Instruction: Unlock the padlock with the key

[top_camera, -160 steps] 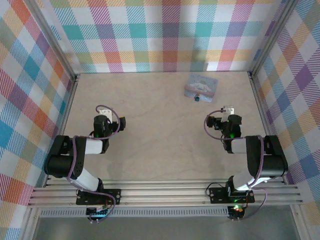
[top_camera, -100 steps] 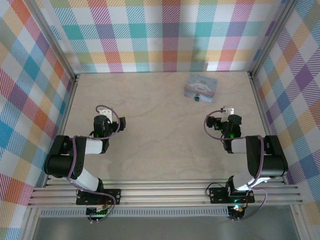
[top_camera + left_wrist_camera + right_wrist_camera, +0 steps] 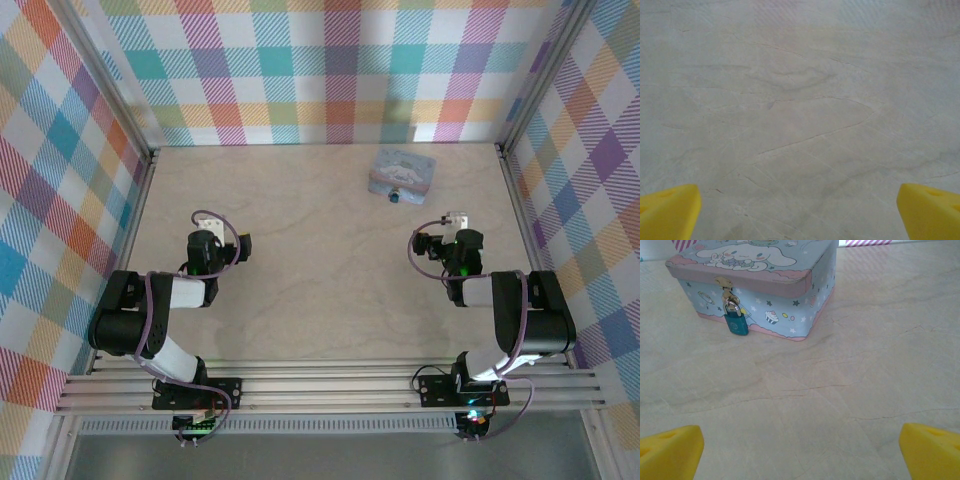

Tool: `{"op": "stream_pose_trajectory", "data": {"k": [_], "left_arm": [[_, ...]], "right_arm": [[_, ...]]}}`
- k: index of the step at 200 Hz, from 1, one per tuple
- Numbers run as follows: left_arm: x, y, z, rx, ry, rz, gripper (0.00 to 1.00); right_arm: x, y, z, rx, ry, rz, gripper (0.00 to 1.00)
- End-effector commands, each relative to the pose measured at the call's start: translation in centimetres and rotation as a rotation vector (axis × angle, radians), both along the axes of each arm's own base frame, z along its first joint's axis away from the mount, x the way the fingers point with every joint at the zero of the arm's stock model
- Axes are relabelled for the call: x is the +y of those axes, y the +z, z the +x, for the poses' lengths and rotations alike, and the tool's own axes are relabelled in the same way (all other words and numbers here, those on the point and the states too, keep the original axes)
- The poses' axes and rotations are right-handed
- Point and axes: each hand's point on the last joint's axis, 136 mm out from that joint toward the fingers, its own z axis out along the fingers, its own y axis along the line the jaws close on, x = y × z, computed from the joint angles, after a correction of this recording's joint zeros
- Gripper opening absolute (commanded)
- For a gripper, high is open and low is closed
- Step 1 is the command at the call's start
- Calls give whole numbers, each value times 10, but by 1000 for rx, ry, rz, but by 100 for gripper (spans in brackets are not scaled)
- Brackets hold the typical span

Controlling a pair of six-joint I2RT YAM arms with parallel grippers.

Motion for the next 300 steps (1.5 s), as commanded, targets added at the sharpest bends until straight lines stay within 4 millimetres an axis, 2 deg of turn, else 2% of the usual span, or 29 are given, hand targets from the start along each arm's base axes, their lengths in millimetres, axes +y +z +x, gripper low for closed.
{"op": "stream_pose_trajectory", "data": {"k": [1, 201, 236, 250, 268, 300], "left_arm": [[8, 4, 2, -28, 31, -5, 100], [11, 8, 3, -24, 46, -8, 100], [7, 22, 9, 67, 30, -11, 100], [6, 28, 12, 116, 34, -20, 100], [3, 40, 14, 135, 34, -53, 100], [-10, 65, 18, 110, 25, -200, 100]], "right_arm": [[1, 10, 6, -29, 14, 1, 100], [3, 12, 5, -25, 23, 3, 100], [0, 40, 9, 65, 6, 2, 100], [-6, 53, 15, 104, -57, 45, 100], [-10, 68, 27, 155, -123, 123, 100], [-17, 77, 57, 309, -260, 241, 100]]}}
